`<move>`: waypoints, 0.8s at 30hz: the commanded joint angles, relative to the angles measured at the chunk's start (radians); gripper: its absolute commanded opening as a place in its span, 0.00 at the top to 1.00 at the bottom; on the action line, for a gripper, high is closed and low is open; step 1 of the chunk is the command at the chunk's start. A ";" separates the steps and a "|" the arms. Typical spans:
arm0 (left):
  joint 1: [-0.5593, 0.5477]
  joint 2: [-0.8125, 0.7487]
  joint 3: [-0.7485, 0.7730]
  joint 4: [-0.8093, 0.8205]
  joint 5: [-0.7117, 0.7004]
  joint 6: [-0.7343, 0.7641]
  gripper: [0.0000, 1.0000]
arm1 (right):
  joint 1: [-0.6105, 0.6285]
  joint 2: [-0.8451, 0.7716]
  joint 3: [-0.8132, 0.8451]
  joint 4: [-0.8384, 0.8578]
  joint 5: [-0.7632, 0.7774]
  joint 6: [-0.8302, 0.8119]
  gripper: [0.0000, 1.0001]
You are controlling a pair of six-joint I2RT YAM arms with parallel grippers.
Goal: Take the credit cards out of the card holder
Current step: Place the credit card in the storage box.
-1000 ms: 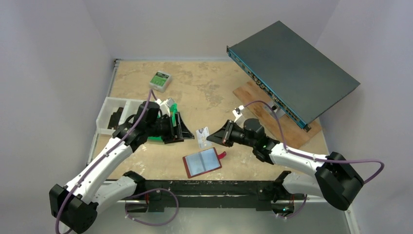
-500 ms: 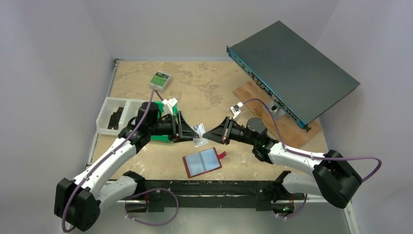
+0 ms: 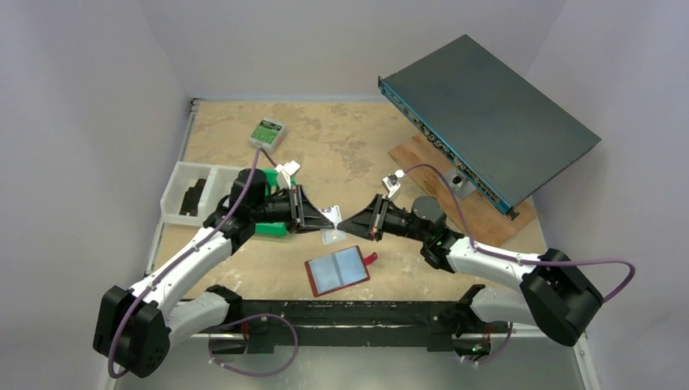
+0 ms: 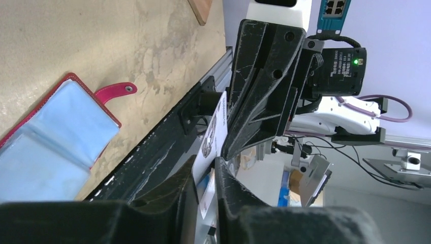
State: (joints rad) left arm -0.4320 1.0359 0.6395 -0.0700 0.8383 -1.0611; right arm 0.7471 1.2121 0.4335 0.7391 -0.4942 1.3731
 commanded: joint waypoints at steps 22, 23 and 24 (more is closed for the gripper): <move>0.011 -0.046 0.432 -1.004 -0.983 0.387 1.00 | 0.016 -0.188 0.264 -0.830 0.331 -0.413 0.01; 0.012 -0.035 0.458 -1.044 -1.071 0.389 1.00 | 0.017 -0.190 0.270 -0.851 0.346 -0.426 0.01; 0.014 -0.021 0.478 -1.076 -1.144 0.393 1.00 | 0.016 -0.194 0.279 -0.871 0.374 -0.438 0.01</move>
State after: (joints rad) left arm -0.4271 0.9894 1.0241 -0.8459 0.1501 -0.7483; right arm 0.7616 1.0405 0.6464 0.0051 -0.2333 1.0256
